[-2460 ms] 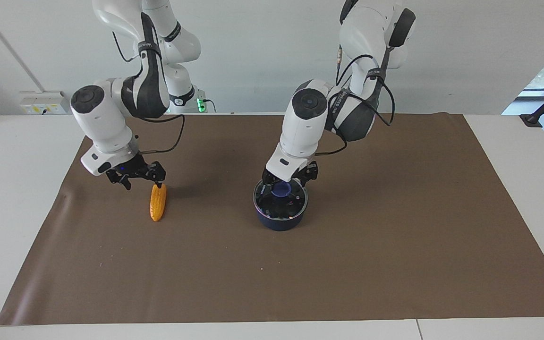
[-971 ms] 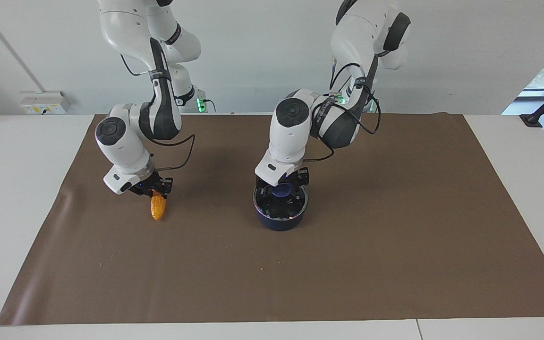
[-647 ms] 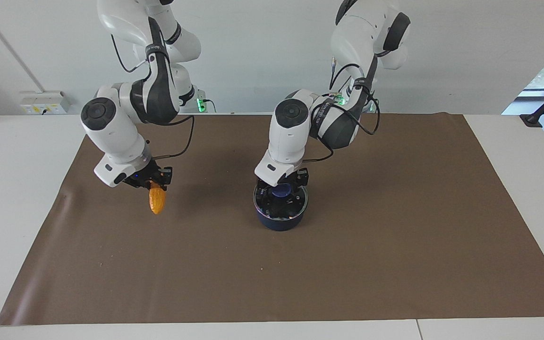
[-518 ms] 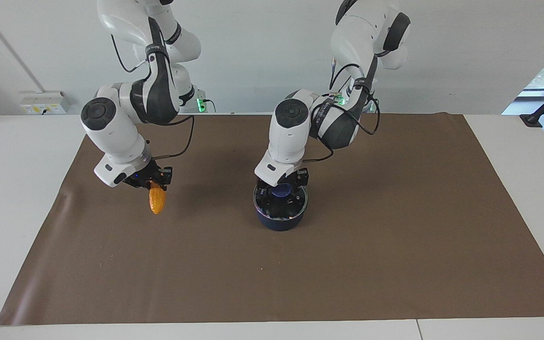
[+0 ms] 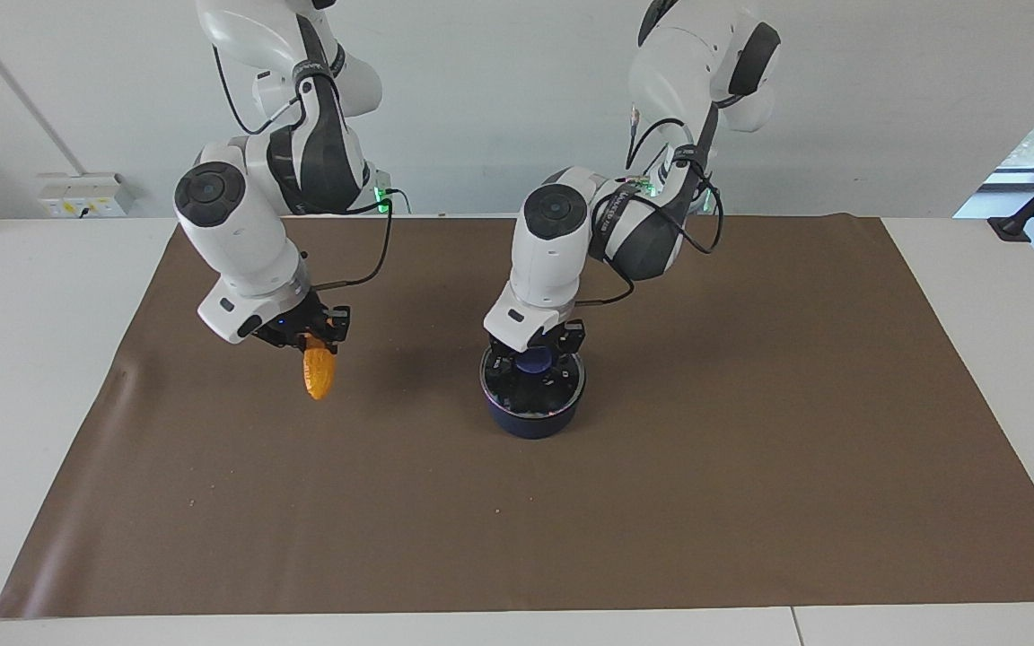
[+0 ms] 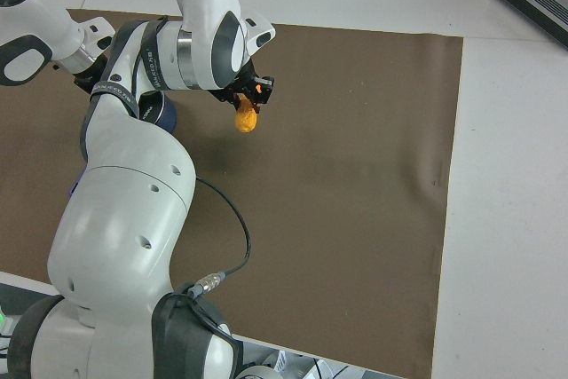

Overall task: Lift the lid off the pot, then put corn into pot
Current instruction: 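Lift the lid away with the left gripper while the right gripper carries the corn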

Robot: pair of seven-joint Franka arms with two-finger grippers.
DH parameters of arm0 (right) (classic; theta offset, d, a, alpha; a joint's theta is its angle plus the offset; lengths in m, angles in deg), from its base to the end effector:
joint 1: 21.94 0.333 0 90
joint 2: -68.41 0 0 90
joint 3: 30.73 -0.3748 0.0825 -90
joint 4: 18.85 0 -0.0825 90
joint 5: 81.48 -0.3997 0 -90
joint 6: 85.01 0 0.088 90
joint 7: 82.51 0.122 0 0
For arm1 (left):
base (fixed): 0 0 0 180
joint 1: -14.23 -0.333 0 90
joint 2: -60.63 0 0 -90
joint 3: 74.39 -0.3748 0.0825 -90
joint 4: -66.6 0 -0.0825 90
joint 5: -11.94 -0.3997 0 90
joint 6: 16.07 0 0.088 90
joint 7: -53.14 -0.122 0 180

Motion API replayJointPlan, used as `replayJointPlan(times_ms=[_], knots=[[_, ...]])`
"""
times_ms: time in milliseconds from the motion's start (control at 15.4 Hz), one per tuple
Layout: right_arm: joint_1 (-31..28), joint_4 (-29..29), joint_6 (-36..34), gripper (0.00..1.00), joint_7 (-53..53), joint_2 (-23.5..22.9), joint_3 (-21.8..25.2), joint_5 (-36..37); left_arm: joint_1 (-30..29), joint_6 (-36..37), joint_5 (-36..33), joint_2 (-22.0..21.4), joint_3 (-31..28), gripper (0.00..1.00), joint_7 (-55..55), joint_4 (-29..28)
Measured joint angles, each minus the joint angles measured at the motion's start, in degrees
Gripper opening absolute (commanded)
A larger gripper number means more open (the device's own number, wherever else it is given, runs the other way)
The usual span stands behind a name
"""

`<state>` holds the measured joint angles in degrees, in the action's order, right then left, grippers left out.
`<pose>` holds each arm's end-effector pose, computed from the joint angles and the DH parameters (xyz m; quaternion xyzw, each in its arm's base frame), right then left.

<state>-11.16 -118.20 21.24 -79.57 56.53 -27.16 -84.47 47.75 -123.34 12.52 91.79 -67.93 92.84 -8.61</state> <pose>0.6314 0.0876 0.4861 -0.9985 -0.0292 0.0446 0.0144 0.5949 -0.4744 0.4589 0.9994 0.0074 -0.0144 0.0321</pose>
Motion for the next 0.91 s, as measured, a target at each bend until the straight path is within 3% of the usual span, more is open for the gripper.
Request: replayJointPlan(times_ms=[259,518,647,906], knots=[[0.3,0.7,0.0,0.0,1.1,0.0,-0.4,-0.1,-1.5,6.0,0.7,-5.8,-1.0,0.0,0.4,1.1],[1.5,4.9,0.5,0.0,8.6,-2.0,-4.7,-0.3,-9.5,11.4,0.8,-11.1,-1.4,0.0,-3.0,1.0],[5.3,10.2,0.2,0.0,15.7,-5.5,-6.2,-0.3,-14.7,13.8,0.9,-11.9,-1.5,0.0,-8.9,0.6],[15.9,21.9,1.9,0.0,28.9,-17.7,-6.5,0.1,-26.5,13.4,0.9,-12.7,-1.7,0.0,-28.6,-4.6]])
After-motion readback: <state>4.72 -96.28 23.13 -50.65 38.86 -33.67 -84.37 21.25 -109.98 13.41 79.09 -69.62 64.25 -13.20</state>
